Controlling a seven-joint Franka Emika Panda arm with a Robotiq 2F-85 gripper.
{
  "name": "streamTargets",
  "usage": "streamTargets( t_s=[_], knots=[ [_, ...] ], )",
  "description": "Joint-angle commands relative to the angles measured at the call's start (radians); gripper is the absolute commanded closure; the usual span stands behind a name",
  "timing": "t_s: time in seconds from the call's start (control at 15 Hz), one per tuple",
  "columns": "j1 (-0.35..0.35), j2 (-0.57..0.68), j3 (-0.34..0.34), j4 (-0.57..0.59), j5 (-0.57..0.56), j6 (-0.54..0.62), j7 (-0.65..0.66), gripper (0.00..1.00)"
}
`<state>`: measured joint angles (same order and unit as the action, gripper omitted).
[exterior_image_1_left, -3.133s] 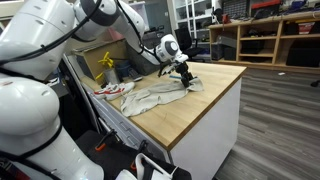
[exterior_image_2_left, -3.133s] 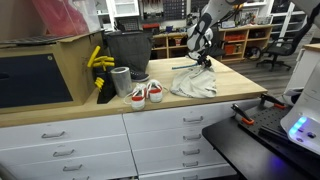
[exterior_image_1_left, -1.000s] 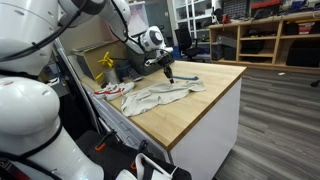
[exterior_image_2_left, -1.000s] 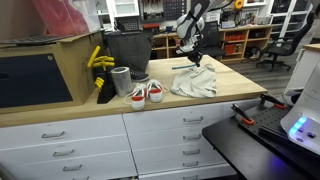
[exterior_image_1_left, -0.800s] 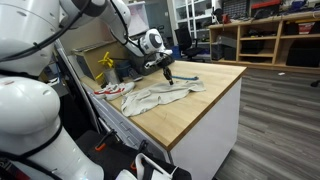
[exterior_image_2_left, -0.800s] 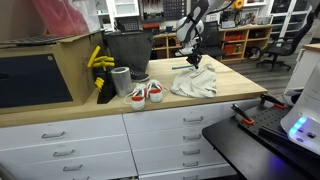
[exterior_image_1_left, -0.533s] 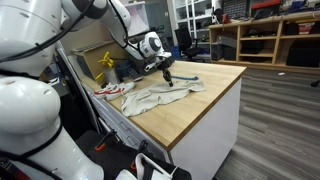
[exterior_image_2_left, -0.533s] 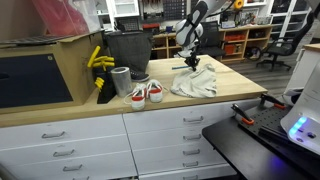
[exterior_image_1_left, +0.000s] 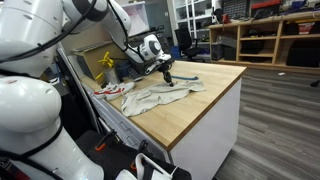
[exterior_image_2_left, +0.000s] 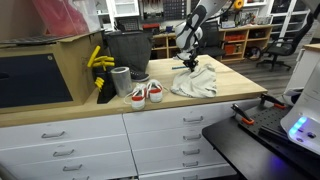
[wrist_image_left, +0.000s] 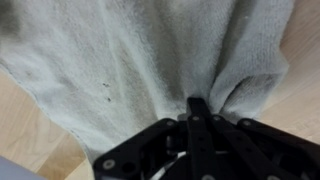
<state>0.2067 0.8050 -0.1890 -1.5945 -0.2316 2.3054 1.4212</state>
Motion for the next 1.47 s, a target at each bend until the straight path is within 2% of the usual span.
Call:
streamTargets(
  t_s=[0.0, 0.6, 0.87, 1.4],
  knots=[
    [0.021, 0.002, -0.018, -0.004, -0.016, 0.034, 0.033, 1.0],
    [0.083, 0.019, -0.034, 0.01, -0.022, 0.114, 0.174, 1.0],
    [0.109, 0.037, -0.034, 0.003, -0.038, 0.117, 0.196, 1.0],
    [0.088, 0.103, -0.023, 0.095, -0.028, 0.085, 0.198, 1.0]
  ],
)
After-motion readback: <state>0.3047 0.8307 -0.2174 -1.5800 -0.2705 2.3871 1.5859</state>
